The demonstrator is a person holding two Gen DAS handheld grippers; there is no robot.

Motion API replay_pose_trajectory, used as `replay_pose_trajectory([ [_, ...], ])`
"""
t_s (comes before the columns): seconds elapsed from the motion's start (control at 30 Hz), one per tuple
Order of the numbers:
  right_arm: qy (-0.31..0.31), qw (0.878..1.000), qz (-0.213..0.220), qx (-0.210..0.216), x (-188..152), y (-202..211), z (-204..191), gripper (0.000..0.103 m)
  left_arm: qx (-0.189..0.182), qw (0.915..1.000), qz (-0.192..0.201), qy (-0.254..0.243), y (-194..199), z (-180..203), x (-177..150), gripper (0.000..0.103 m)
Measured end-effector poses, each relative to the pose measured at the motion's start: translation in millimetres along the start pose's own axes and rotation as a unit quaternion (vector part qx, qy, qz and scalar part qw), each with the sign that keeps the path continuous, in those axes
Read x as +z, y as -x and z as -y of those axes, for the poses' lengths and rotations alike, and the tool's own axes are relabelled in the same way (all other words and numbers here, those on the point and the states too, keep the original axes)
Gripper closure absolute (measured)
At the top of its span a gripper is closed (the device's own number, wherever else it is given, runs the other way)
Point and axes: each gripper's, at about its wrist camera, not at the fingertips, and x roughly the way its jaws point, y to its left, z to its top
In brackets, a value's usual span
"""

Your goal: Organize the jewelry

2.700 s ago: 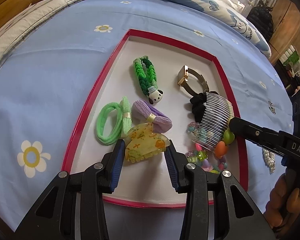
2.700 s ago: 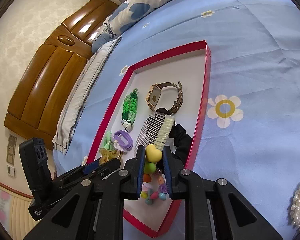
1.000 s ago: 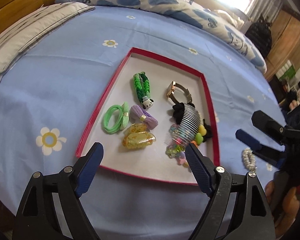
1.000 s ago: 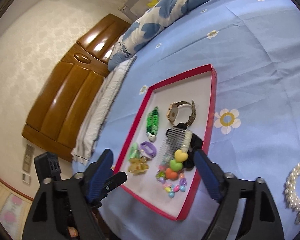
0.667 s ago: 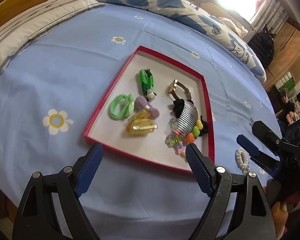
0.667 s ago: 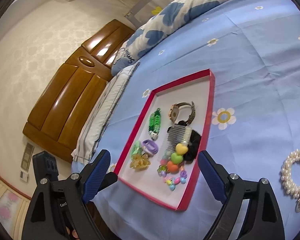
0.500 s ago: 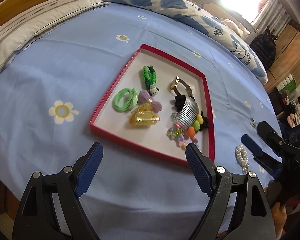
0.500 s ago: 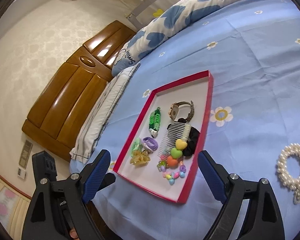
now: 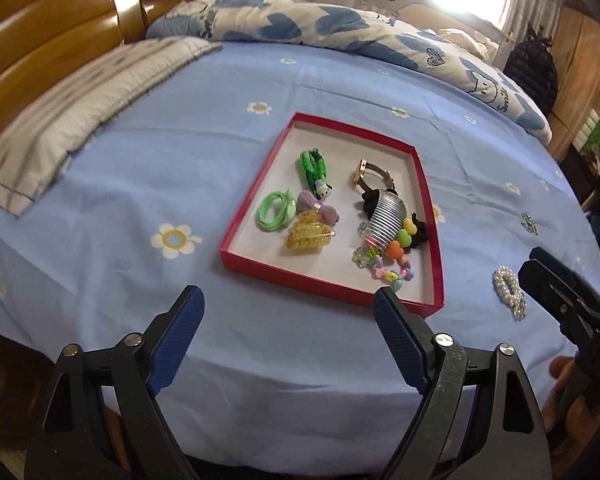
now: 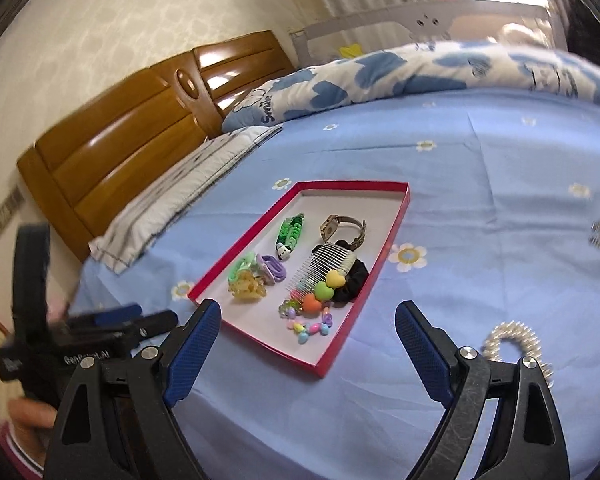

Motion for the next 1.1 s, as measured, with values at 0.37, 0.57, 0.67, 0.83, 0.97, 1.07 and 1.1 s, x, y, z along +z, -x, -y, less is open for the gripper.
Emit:
replay_pose_trajectory([
  [0.37,0.054,0.998,0.032,-0.01,34,46,-19,0.006,0.022,0.9976,0.058,-0.029,47,4,23,0.0],
  [0.57,0.068,0.997,0.019,-0.019,18,32,-21,0.0,0.032,0.9977,0.057,-0.019,27,2,11,0.0],
  [0.67,0.063,0.998,0.016,-0.027,0,19,-18,0.0,0.047,0.997,0.057,-0.021,14,3,0,0.0],
  [0.83,0.055,0.998,0.004,-0.04,-22,-1,-11,0.0,0.053,0.9973,0.048,-0.018,-4,3,-16,0.0],
  [0.97,0.049,0.998,0.007,-0.046,-28,-2,-8,0.0,0.067,0.9959,0.058,-0.022,-5,4,-22,0.0],
  [1.07,0.045,0.998,0.014,-0.049,-29,1,-6,0.0,0.075,0.9944,0.069,-0.031,-1,6,-24,0.0],
  [1.1,0.045,0.998,0.015,-0.047,-29,1,-6,0.0,0.077,0.9938,0.072,-0.034,0,7,-25,0.0],
])
